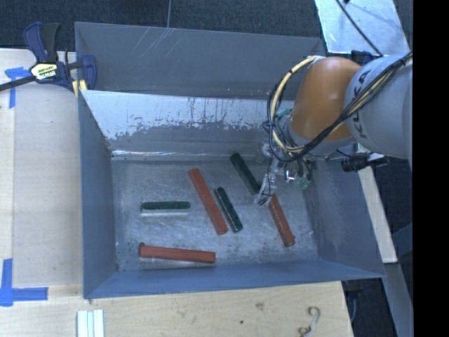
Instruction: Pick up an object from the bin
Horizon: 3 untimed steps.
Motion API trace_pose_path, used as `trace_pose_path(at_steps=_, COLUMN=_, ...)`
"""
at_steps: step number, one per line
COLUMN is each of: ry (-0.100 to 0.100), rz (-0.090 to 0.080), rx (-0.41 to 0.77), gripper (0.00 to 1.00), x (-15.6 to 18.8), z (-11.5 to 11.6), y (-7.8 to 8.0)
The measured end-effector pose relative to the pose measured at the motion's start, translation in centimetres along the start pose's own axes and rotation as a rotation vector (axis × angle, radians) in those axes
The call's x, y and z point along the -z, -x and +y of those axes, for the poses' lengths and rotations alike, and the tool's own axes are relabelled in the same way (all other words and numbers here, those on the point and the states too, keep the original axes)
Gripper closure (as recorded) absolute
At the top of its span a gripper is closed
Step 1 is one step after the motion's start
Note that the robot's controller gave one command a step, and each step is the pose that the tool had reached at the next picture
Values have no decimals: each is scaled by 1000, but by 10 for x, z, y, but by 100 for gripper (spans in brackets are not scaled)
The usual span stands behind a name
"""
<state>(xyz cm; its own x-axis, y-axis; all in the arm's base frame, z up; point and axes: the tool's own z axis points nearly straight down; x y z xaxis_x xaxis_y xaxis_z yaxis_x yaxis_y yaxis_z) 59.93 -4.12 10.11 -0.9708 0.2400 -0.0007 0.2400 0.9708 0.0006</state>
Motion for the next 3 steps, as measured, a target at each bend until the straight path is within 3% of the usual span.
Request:
trace_pose_path(at_steps=1, ry=-1, rz=2, rx=-144, gripper=0, x=-1, z=-7, y=-10)
trace_pose_path(at_steps=2, ry=-1, rz=-1, rx=-339, gripper=0, x=-31, z=2, y=-25)
trace_pose_path(at_steps=3, ry=-1, rz=-2, rx=-335, gripper=0, x=-31, z=1, y=-24)
